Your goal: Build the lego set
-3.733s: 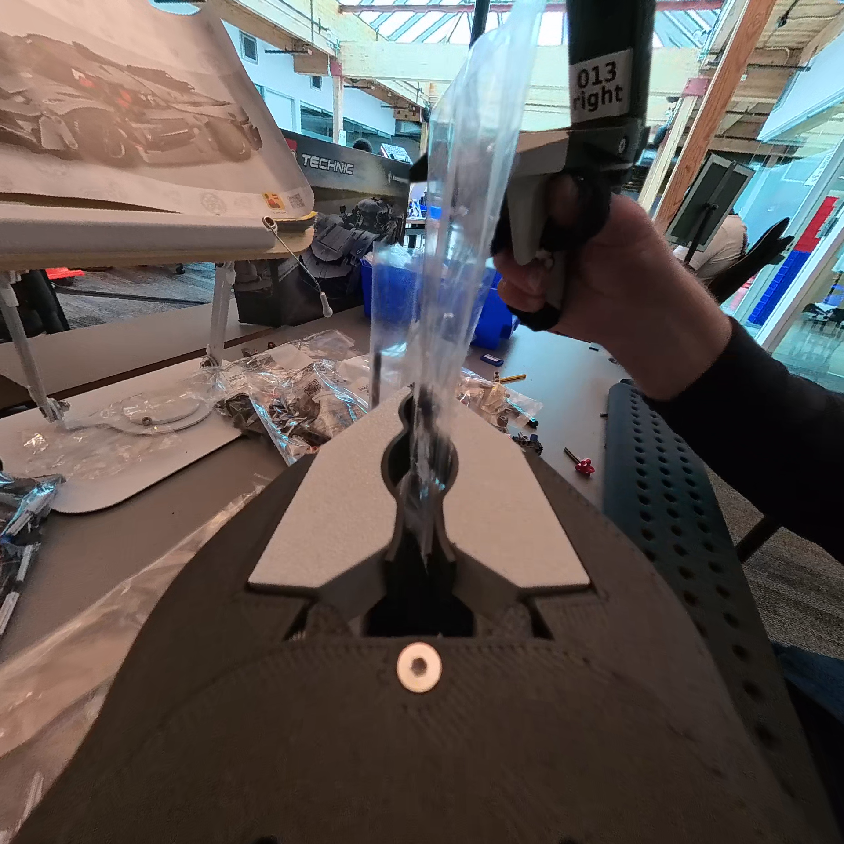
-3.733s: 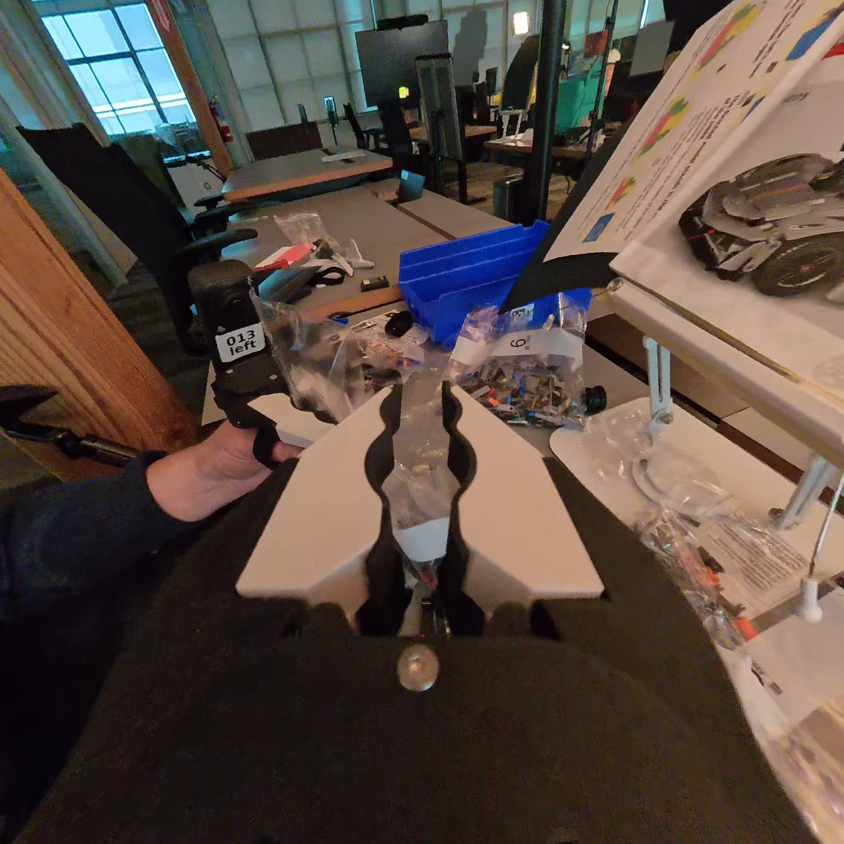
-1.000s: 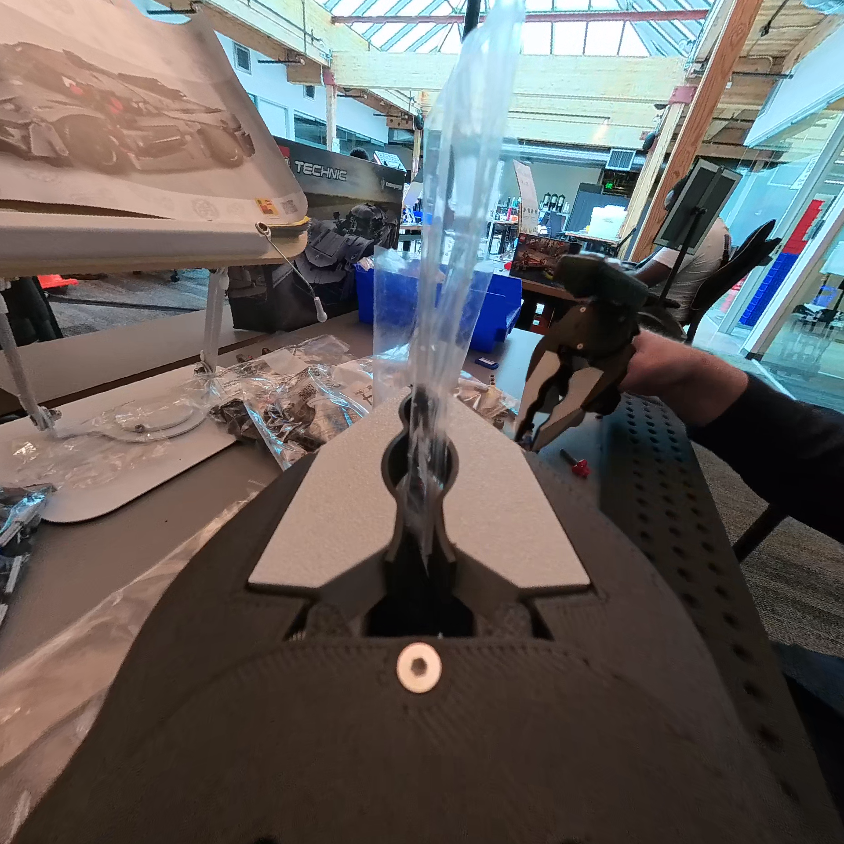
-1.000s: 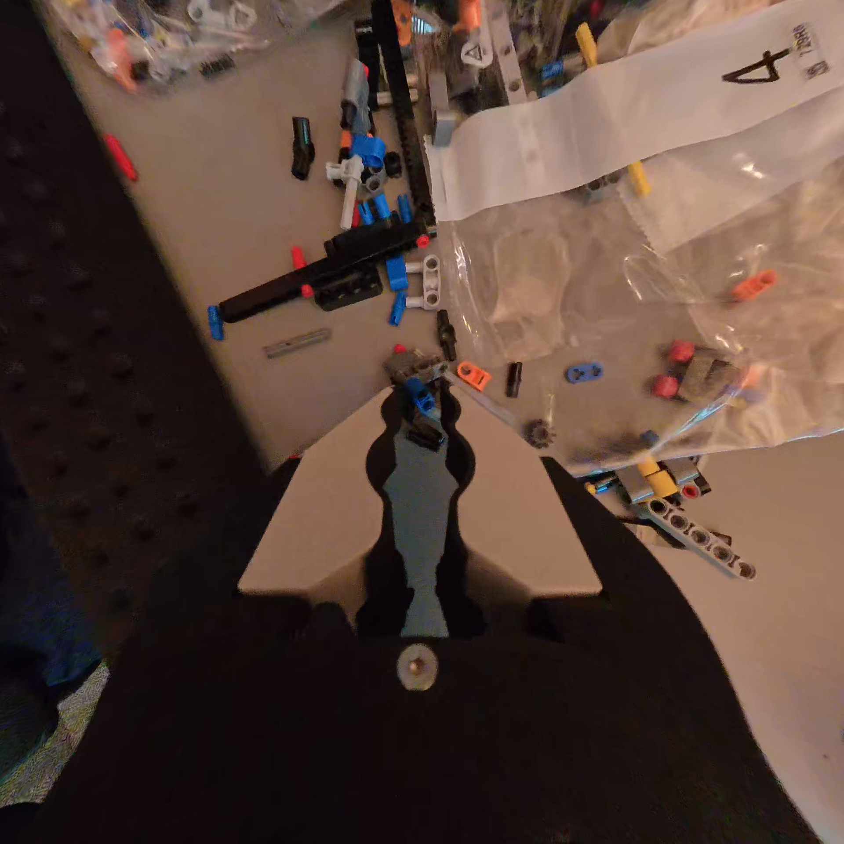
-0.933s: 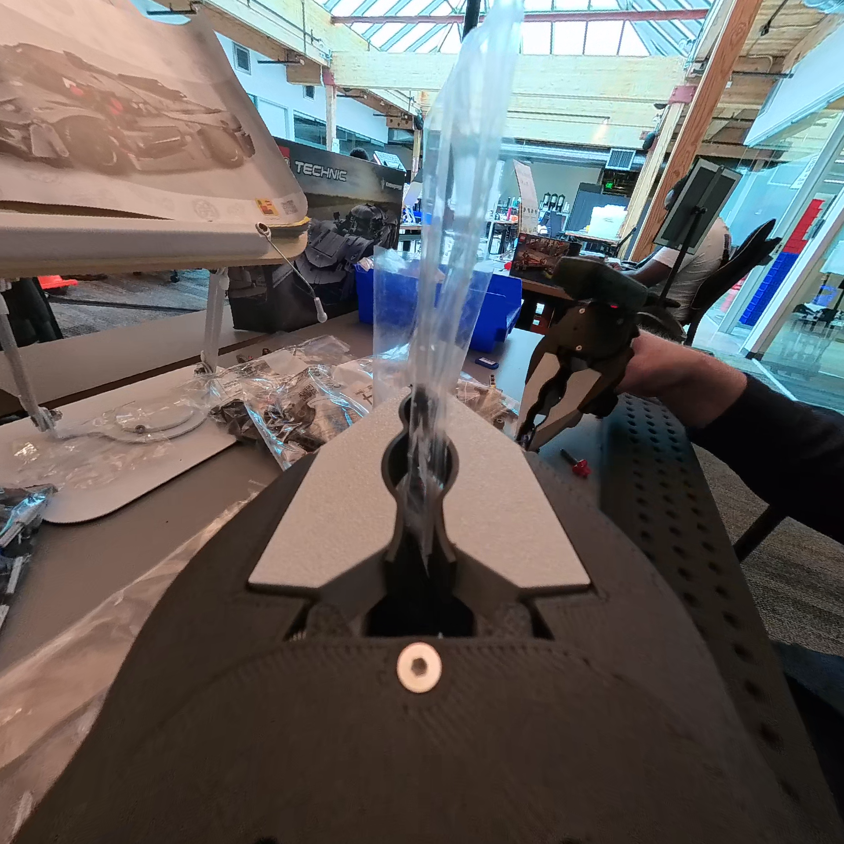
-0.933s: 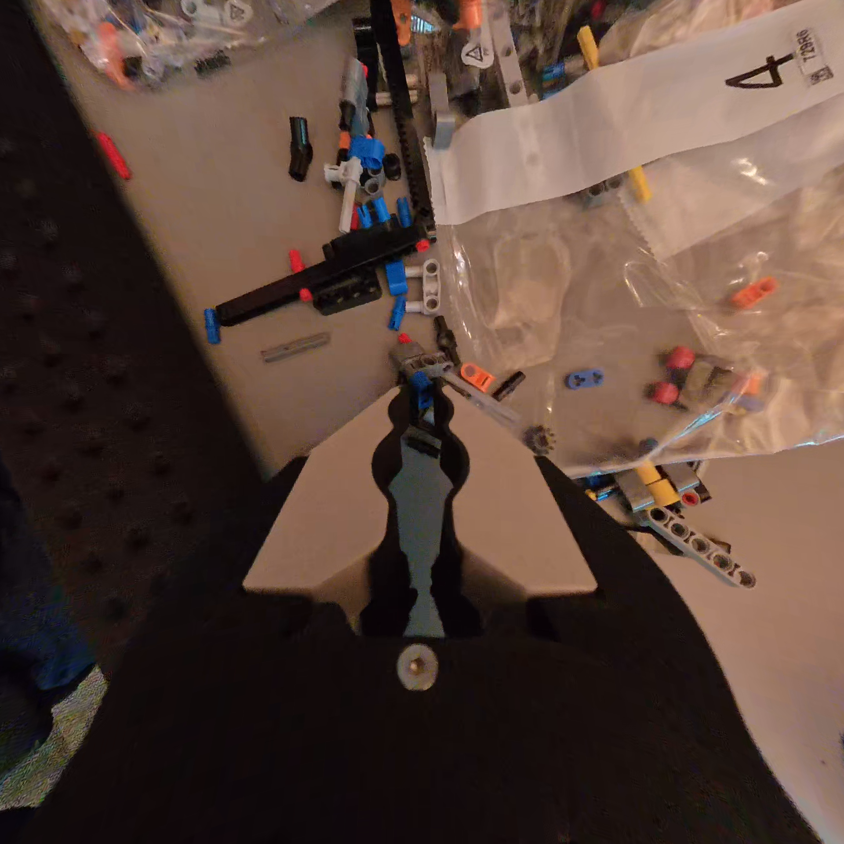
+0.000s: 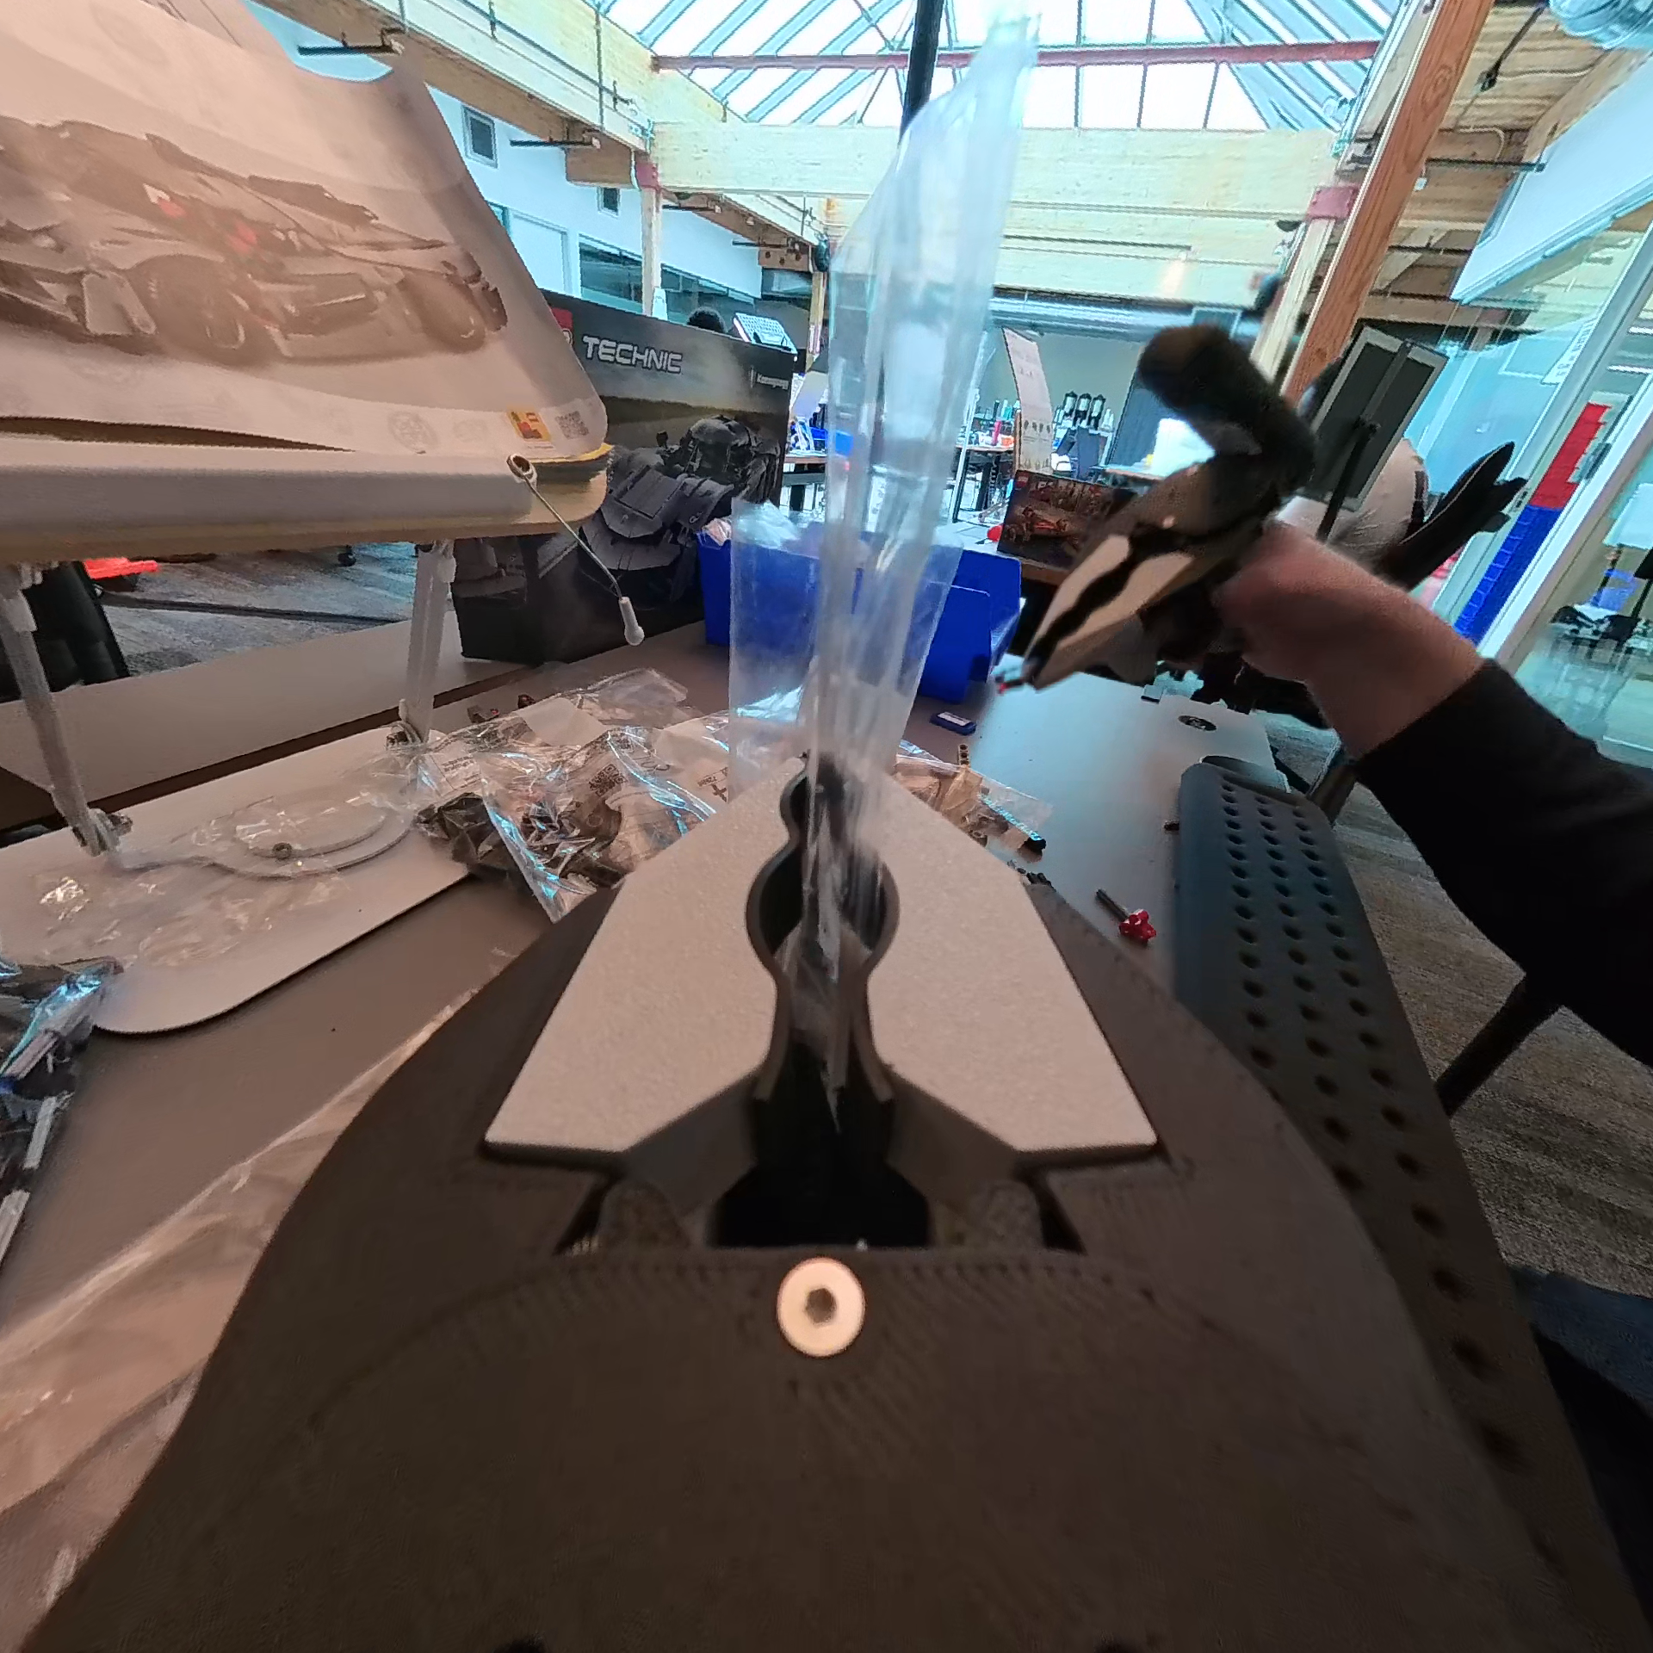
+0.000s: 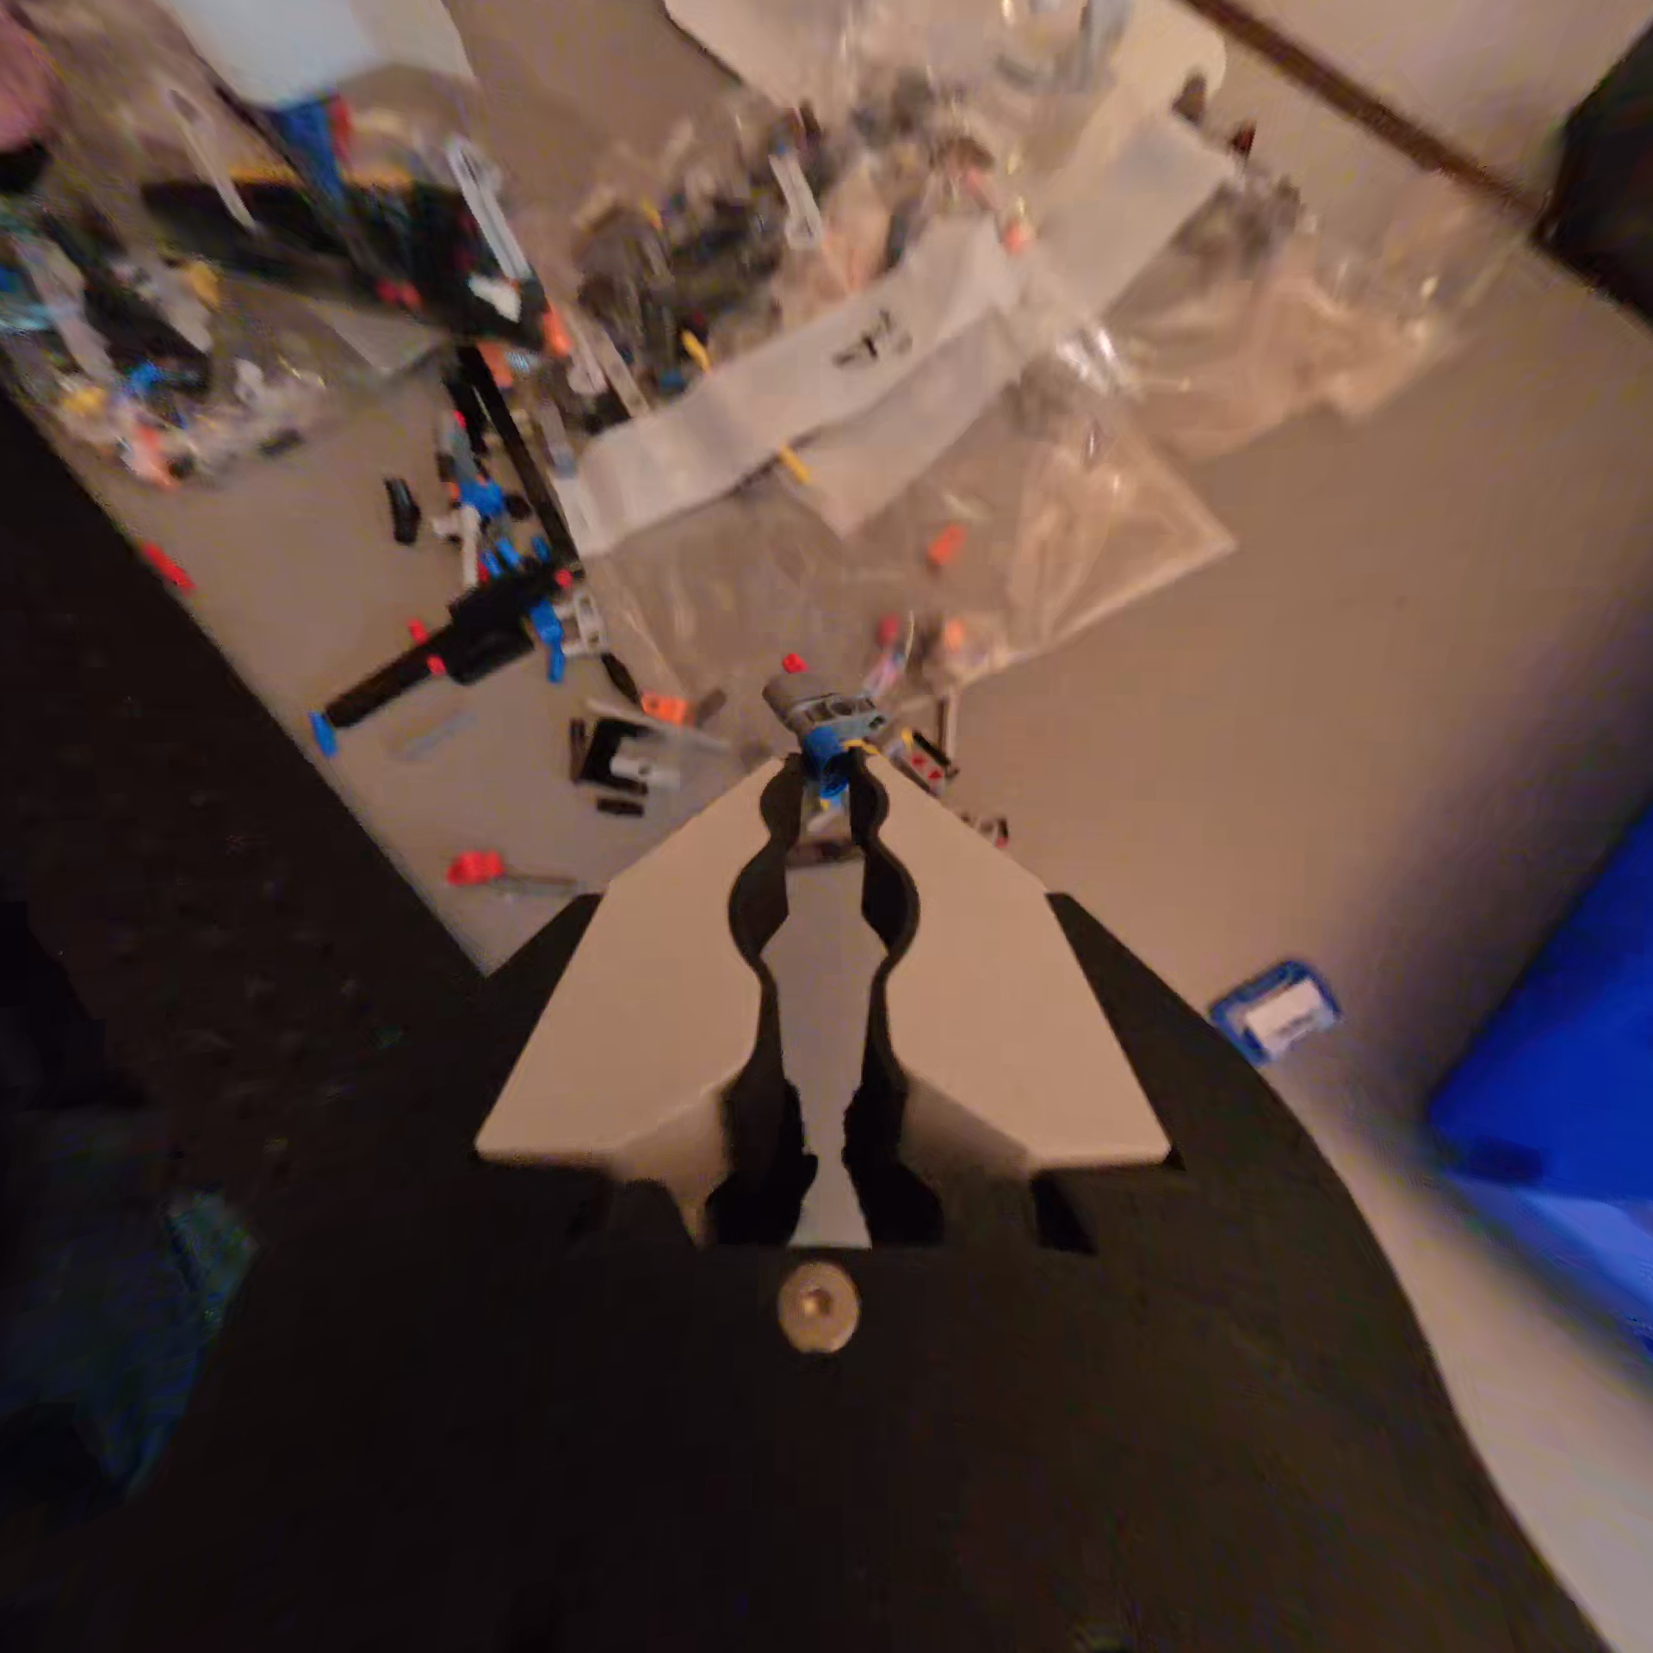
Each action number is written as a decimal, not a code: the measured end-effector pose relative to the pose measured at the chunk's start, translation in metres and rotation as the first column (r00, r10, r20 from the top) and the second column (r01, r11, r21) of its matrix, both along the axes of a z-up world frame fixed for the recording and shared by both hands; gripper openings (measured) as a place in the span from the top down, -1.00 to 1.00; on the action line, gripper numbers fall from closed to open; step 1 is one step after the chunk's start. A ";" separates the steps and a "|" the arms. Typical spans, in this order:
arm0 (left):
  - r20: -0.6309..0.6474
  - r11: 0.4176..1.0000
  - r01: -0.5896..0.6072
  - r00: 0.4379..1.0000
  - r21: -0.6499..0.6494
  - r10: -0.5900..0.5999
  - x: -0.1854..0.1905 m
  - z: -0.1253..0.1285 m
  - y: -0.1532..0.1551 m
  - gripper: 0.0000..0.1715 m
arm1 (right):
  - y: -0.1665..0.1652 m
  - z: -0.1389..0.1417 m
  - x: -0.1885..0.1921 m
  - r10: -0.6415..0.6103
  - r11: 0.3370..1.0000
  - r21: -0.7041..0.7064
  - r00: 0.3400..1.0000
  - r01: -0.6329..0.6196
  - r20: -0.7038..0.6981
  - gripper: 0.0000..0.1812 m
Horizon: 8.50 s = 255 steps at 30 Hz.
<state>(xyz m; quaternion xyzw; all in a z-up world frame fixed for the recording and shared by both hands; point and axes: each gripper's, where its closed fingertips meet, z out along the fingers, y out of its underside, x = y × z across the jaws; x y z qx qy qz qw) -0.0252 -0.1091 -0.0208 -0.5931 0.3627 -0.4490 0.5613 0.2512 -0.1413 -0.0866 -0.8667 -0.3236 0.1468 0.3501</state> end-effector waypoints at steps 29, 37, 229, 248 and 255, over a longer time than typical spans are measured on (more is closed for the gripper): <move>-0.007 1.000 -0.004 1.000 0.001 0.004 -0.001 -0.003 0.003 1.00 | 0.017 -0.068 0.004 0.121 0.978 -0.181 0.989 -0.105 0.084 0.82; -0.007 1.000 -0.004 1.000 0.001 0.004 0.000 -0.002 0.002 1.00 | 0.010 -0.063 0.061 -0.041 0.981 -0.179 0.986 0.070 0.160 0.77; -0.001 0.999 -0.029 1.000 0.019 0.029 -0.007 -0.001 0.006 0.86 | 0.037 0.034 -0.152 0.417 0.904 0.091 0.909 -0.417 0.017 0.98; 0.002 1.000 -0.011 1.000 0.020 0.011 -0.005 0.000 0.003 0.86 | 0.060 0.100 -0.221 0.444 0.888 0.206 0.883 -0.411 -0.151 0.83; -0.002 1.000 -0.011 1.000 0.017 0.011 -0.004 -0.001 0.004 0.86 | 0.038 0.009 -0.162 0.396 0.917 -0.055 0.918 -0.395 0.004 0.85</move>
